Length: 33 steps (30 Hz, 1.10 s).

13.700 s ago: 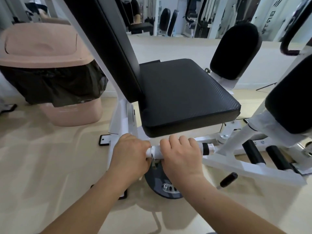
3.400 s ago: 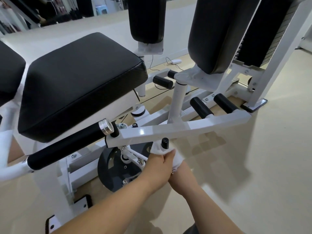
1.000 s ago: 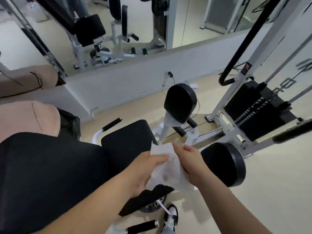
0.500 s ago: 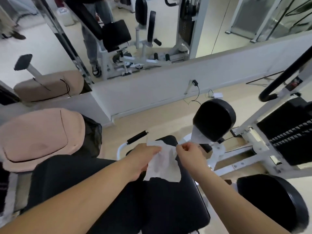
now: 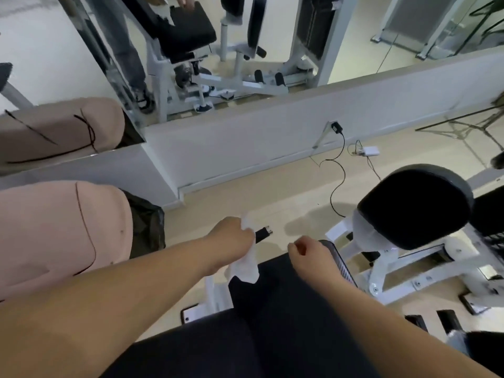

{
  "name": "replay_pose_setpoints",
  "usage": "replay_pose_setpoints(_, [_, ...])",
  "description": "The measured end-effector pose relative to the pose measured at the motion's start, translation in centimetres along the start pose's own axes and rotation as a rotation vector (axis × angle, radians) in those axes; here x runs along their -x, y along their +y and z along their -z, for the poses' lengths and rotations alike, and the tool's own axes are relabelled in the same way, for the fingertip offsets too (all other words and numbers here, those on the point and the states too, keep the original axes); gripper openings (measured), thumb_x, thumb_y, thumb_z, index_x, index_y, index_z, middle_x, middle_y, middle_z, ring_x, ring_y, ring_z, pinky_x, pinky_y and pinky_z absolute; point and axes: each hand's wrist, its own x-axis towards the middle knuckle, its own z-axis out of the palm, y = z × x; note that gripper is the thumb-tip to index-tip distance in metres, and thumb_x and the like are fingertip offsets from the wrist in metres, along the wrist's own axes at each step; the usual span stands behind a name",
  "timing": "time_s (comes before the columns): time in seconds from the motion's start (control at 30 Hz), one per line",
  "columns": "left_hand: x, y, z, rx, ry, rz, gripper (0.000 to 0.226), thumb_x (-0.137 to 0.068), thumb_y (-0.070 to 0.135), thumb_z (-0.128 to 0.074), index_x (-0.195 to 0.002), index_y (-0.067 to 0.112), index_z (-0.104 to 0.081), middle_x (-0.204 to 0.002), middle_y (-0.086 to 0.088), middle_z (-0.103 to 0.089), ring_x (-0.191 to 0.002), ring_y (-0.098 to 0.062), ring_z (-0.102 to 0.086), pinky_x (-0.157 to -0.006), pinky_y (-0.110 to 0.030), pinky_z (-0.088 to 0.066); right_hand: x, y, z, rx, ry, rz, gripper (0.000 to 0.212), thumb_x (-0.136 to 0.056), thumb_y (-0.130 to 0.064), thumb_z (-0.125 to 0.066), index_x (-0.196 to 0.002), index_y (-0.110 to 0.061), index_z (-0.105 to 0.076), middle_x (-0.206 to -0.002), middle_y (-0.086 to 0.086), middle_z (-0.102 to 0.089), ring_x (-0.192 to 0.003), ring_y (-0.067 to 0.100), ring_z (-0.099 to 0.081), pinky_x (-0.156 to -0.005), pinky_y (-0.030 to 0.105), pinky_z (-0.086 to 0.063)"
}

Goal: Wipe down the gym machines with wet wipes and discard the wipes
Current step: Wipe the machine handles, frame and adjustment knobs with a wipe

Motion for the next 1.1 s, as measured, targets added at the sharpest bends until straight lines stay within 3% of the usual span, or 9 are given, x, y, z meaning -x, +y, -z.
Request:
replay_pose_setpoints(0.13, [-5.4, -2.4, 0.0, -0.106, 0.084, -0.095, 0.029, -0.104, 0.033, -0.042, -0.105, 0.016, -0.066, -0.102, -0.003, -0.069, -0.091, -0.020, -0.066, -0.078, -0.032, -0.054, -6.6, 1.2, -2.8, 0.246, 0.145, 0.177, 0.030, -0.103, -0.041, -0.043, -0.075, -0.030, -0.047, -0.078, -0.008, -0.052, -0.074, 0.017, -0.053, -0.060, 0.034, -0.039])
replay_pose_setpoints(0.23, [-9.3, -4.0, 0.2, -0.122, 0.144, -0.152, 0.026, -0.105, 0.034, -0.043, -0.101, 0.020, -0.065, -0.094, 0.001, -0.067, -0.087, -0.019, -0.065, -0.074, -0.030, -0.051, -11.3, 2.6, -5.3, 0.416, 0.243, 0.294, 0.033, -0.104, -0.041, -0.043, -0.087, -0.022, -0.064, -0.084, -0.005, -0.059, -0.083, 0.022, -0.056, -0.071, 0.036, -0.043])
replay_pose_setpoints(0.47, [-17.8, -6.4, -2.3, -0.394, 0.187, -0.331, 0.028, -0.106, 0.027, -0.035, -0.090, 0.013, -0.054, -0.087, -0.001, -0.059, -0.074, -0.015, -0.054, -0.060, -0.029, -0.038, -15.3, 5.4, -10.0, 0.444, 0.243, 0.226, 0.055, -0.103, -0.062, -0.028, -0.078, -0.026, -0.061, -0.075, -0.007, -0.054, -0.077, 0.018, -0.056, -0.067, 0.035, -0.046])
replay_pose_setpoints(0.57, [-19.9, -8.5, -5.6, -0.599, -0.036, -0.337, 0.019, -0.103, 0.025, -0.036, -0.114, 0.019, -0.050, -0.111, -0.001, -0.056, -0.093, -0.021, -0.057, -0.077, -0.035, -0.047, -15.8, 5.6, -11.0, 0.561, 0.255, 0.231, 0.061, -0.102, -0.069, -0.022, -0.081, -0.027, -0.061, -0.074, -0.008, -0.056, -0.078, 0.019, -0.055, -0.066, 0.036, -0.044])
replay_pose_setpoints(0.63, [-20.3, -9.2, -7.3, -0.704, -0.281, -0.311, 0.045, -0.101, 0.024, -0.037, -0.146, 0.020, -0.032, -0.121, -0.003, -0.050, -0.100, -0.024, -0.055, -0.089, -0.040, -0.049, -16.0, 5.9, -11.4, 0.589, 0.301, 0.244, 0.061, -0.102, -0.069, -0.023, -0.076, -0.027, -0.059, -0.071, -0.007, -0.055, -0.076, 0.020, -0.054, -0.063, 0.037, -0.041])
replay_pose_setpoints(0.73, [-21.3, -8.4, -7.2, -0.691, -0.420, -0.265, 0.049, -0.107, 0.030, -0.025, -0.154, 0.016, -0.019, -0.132, -0.010, -0.048, -0.105, -0.027, -0.053, -0.094, -0.038, -0.047, -16.1, 6.4, -12.0, 0.637, 0.358, 0.279, 0.061, -0.102, -0.067, -0.023, -0.069, -0.026, -0.053, -0.064, -0.007, -0.050, -0.068, 0.020, -0.048, -0.060, 0.037, -0.034])
replay_pose_setpoints(0.83, [-22.7, -8.1, -7.0, -0.498, -0.422, -0.142, 0.056, -0.106, 0.050, -0.015, -0.146, 0.016, -0.034, -0.141, -0.013, -0.052, -0.115, -0.030, -0.056, -0.091, -0.033, -0.042, -16.3, 6.5, -12.1, 0.663, 0.402, 0.317, 0.058, -0.102, -0.064, -0.028, -0.063, -0.025, -0.047, -0.057, -0.006, -0.045, -0.059, 0.021, -0.042, -0.056, 0.036, -0.028])
replay_pose_setpoints(0.93, [-22.9, -8.8, -8.3, -0.409, -0.424, -0.133, 0.053, -0.099, 0.040, -0.028, -0.149, 0.022, -0.027, -0.147, -0.004, -0.044, -0.129, -0.027, -0.048, -0.095, -0.034, -0.039, -16.4, 6.6, -12.3, 0.669, 0.430, 0.331, 0.056, -0.101, -0.059, -0.037, -0.059, -0.024, -0.044, -0.052, -0.005, -0.043, -0.055, 0.022, -0.038, -0.053, 0.034, -0.025])
replay_pose_setpoints(1.1, [-23.9, -10.4, -9.4, -0.426, -0.259, -0.269, 0.011, -0.097, 0.039, -0.032, -0.093, 0.028, -0.035, -0.090, 0.004, -0.054, -0.080, -0.018, -0.050, -0.066, -0.034, -0.037, -16.7, 6.6, -12.6, 0.665, 0.416, 0.314, 0.054, -0.099, -0.059, -0.040, -0.057, -0.025, -0.040, -0.052, -0.005, -0.045, -0.056, 0.022, -0.038, -0.053, 0.033, -0.025])
